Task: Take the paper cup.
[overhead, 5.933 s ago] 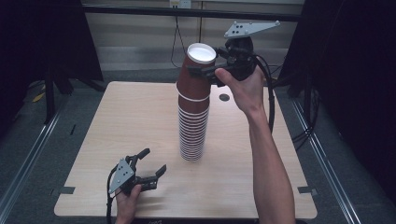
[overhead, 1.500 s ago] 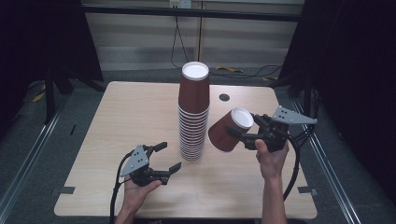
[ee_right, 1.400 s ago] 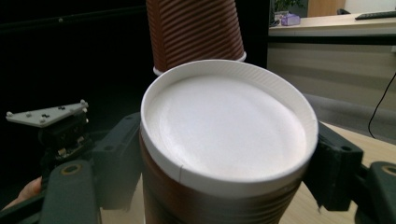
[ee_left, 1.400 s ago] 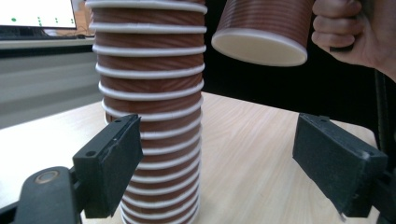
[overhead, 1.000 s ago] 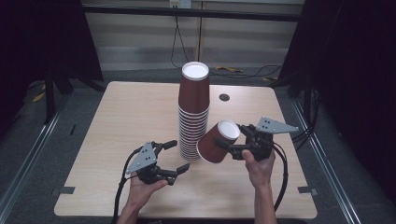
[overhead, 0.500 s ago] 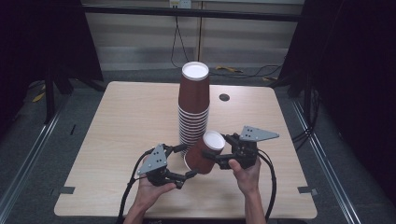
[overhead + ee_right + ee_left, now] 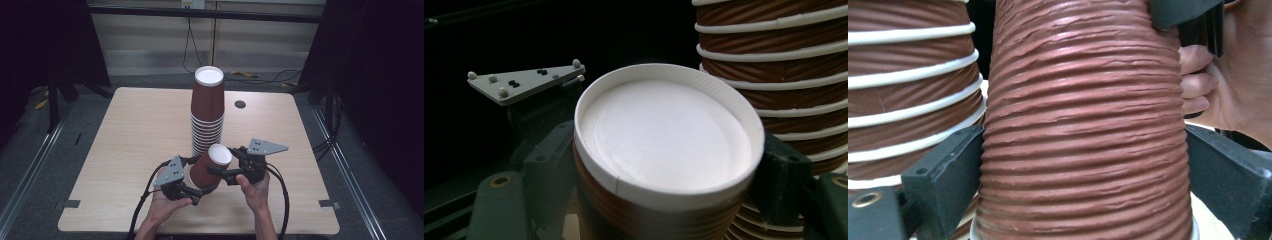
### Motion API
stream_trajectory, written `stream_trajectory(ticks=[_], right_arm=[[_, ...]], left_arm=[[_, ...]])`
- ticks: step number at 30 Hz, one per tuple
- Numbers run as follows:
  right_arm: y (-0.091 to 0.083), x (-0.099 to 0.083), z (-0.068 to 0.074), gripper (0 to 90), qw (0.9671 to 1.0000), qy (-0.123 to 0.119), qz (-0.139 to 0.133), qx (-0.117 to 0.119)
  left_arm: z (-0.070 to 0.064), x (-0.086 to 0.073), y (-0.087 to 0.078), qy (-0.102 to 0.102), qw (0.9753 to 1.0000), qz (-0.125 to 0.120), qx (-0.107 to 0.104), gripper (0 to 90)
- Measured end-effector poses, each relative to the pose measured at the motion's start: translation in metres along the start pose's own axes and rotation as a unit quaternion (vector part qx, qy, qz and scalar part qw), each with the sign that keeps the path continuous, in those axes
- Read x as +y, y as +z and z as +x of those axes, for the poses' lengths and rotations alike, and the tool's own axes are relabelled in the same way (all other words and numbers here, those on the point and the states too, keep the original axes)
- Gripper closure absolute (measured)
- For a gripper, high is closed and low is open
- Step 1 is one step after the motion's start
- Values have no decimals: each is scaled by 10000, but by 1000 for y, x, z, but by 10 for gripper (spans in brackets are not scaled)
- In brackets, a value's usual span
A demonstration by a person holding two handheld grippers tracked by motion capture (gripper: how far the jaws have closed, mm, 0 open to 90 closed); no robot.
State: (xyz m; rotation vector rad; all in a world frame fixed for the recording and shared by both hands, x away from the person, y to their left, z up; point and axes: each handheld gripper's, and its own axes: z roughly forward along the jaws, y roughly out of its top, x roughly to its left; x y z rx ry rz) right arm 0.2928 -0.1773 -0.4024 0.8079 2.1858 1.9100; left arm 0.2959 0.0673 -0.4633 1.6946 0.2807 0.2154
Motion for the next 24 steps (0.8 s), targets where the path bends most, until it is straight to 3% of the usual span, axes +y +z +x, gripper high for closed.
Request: stream_trajectory(ticks=[5, 19, 24], right_arm=[[2, -1, -1, 241, 10000, 45, -1, 56], [3, -2, -1, 223, 9999, 18, 116, 118], [5, -3, -1, 207, 9997, -2, 115, 213]], left_arm=[[1, -2, 3, -58, 10000, 31, 4, 62], [-2, -1, 2, 239, 9996, 158, 87, 118], [-1, -2, 1, 198, 9994, 278, 19, 125]])
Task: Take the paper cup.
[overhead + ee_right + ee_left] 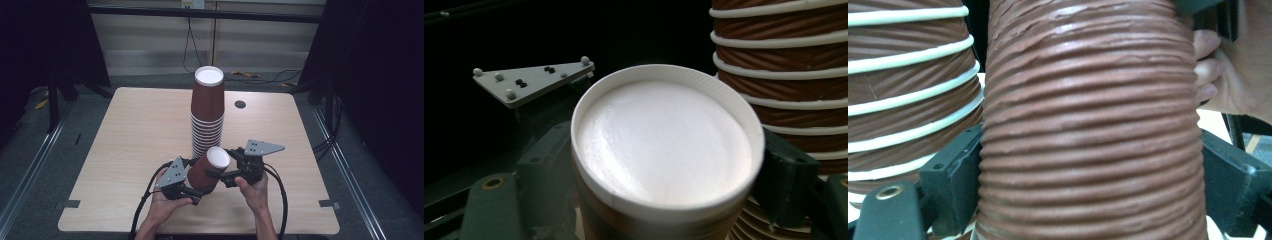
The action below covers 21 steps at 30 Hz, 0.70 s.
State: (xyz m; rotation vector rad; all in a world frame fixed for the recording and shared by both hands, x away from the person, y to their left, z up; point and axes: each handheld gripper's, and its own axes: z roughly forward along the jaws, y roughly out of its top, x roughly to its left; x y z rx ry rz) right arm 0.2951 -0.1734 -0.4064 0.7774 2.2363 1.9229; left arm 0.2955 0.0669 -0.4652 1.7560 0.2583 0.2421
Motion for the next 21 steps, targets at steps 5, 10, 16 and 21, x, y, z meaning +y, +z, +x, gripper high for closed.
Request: stream_trajectory(ticks=[5, 10, 16, 21], right_arm=[[1, 0, 0, 162, 10000, 11, 32, -11], [0, -1, 1, 135, 10000, 23, 51, -1], [-3, -1, 0, 134, 10000, 10, 78, -16], [-8, -2, -1, 133, 9999, -38, 77, -57]], left_arm=[[0, -1, 0, -22, 9999, 129, -97, 126], [1, 0, -2, -47, 9997, 204, -139, 128], [3, 1, -7, -17, 9992, 382, -76, 128], [8, 1, -11, -83, 9987, 500, -48, 130]])
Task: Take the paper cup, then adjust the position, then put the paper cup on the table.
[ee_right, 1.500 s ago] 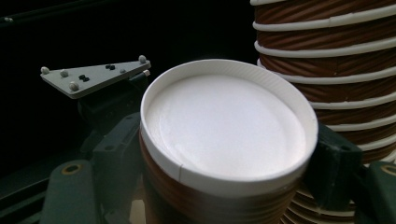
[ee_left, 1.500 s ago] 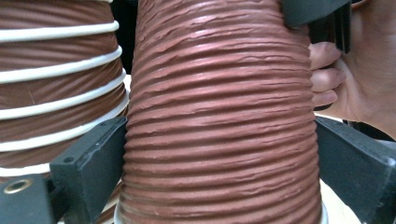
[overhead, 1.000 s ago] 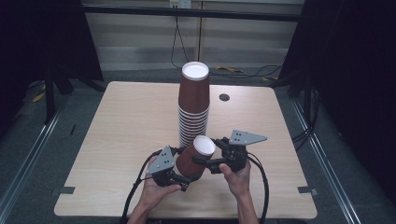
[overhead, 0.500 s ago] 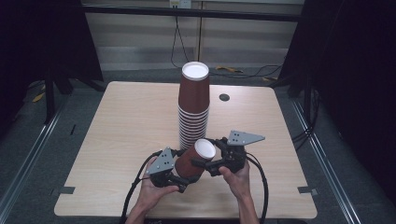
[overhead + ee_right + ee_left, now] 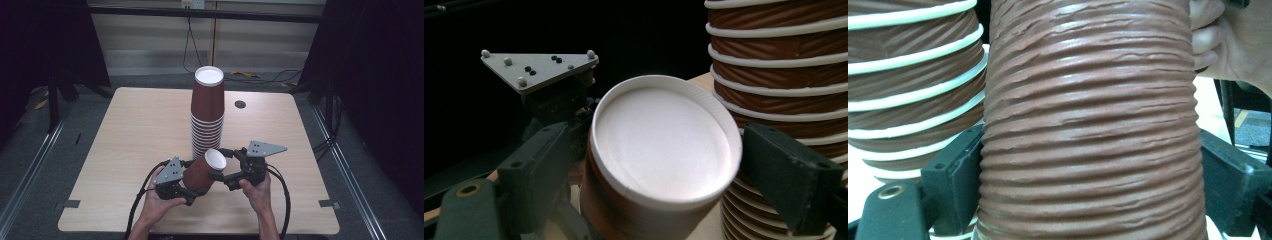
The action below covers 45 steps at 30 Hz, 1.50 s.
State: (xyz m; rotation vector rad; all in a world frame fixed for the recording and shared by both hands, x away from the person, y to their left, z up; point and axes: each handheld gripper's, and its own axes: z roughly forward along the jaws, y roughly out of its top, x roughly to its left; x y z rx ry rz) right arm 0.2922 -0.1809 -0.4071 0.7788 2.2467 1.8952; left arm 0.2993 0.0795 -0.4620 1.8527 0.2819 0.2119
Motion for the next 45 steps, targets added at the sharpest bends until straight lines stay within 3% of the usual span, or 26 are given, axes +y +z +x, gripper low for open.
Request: stream_trajectory(ticks=[7, 12, 24, 31, 38, 39, 45], right_arm=[[-5, -4, -3, 135, 9999, 37, 121, -47], [-9, -11, -5, 136, 9995, 7, 245, -184], [-11, -19, -5, 134, 9976, -148, 669, -87], [-7, -22, -6, 137, 9930, -204, 1161, -73], [-5, -25, -7, 144, 9900, -202, 1394, -58], [-5, -25, -7, 183, 9889, -246, 1465, -48], [-3, -26, -5, 171, 9857, -375, 1639, -92]], left_arm=[[5, 0, -4, -101, 9999, 114, -61, 132], [8, 2, -7, -65, 9991, 404, -78, 133], [11, 5, -9, 61, 9971, 733, -187, 136], [12, 9, -11, 224, 9940, 1040, -270, 137], [12, 11, -11, 335, 9918, 1189, -335, 138], [12, 11, -12, 341, 9917, 1195, -324, 139], [9, 10, -9, 422, 9891, 1376, -313, 141]])
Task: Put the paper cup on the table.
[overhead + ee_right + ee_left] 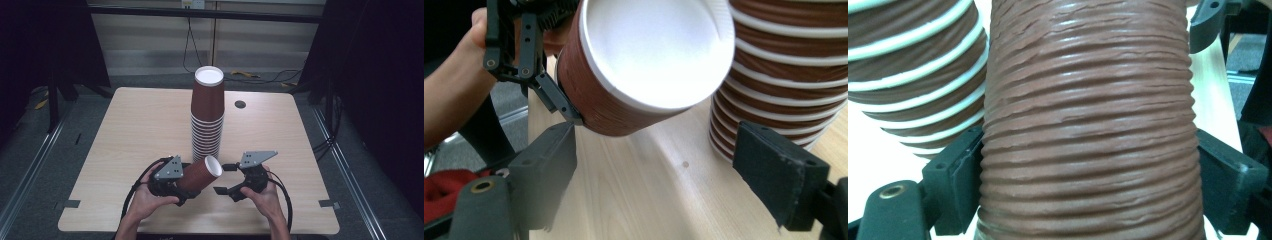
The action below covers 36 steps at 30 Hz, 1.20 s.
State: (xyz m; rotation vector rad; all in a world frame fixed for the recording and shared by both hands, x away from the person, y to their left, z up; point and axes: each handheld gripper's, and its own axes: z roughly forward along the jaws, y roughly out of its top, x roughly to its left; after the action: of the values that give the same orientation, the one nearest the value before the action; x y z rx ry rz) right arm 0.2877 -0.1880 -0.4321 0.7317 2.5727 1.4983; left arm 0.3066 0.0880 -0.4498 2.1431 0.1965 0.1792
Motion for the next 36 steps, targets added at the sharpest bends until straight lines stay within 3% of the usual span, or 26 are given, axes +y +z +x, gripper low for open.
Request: stream_trajectory(ticks=[8, 11, 17, 21, 23, 25, 27, 30, 33, 36], right_arm=[[3, 3, -2, 150, 9994, -120, 339, -12], [4, 2, -1, 160, 9988, -142, 459, 50], [5, 1, 2, 179, 9974, -258, 677, -34], [7, 1, 2, 176, 9955, -266, 904, 16], [9, 1, 1, 195, 9943, -260, 1035, -40], [9, 1, 0, 227, 9942, -263, 1045, -10], [10, 1, 1, 195, 9942, -289, 1039, 8], [11, 1, 1, 193, 9925, -363, 1160, -116], [11, 3, 1, 186, 9915, -399, 1229, -124], [14, 4, 1, 181, 9896, -459, 1360, -82]], left_arm=[[0, 5, -1, 163, 9994, 298, 53, 145], [0, 7, 0, 267, 9989, 381, -14, 145], [-4, 6, 8, 420, 9965, 726, -32, 146], [-6, 8, 9, 528, 9945, 900, -61, 147], [-6, 11, 12, 591, 9917, 1140, -28, 146], [-6, 12, 13, 602, 9912, 1176, -22, 146], [-6, 13, 13, 678, 9892, 1298, -21, 146], [-7, 15, 12, 764, 9879, 1346, -27, 145], [-9, 17, 12, 877, 9849, 1495, -42, 145], [-9, 19, 12, 871, 9840, 1551, -109, 144]])
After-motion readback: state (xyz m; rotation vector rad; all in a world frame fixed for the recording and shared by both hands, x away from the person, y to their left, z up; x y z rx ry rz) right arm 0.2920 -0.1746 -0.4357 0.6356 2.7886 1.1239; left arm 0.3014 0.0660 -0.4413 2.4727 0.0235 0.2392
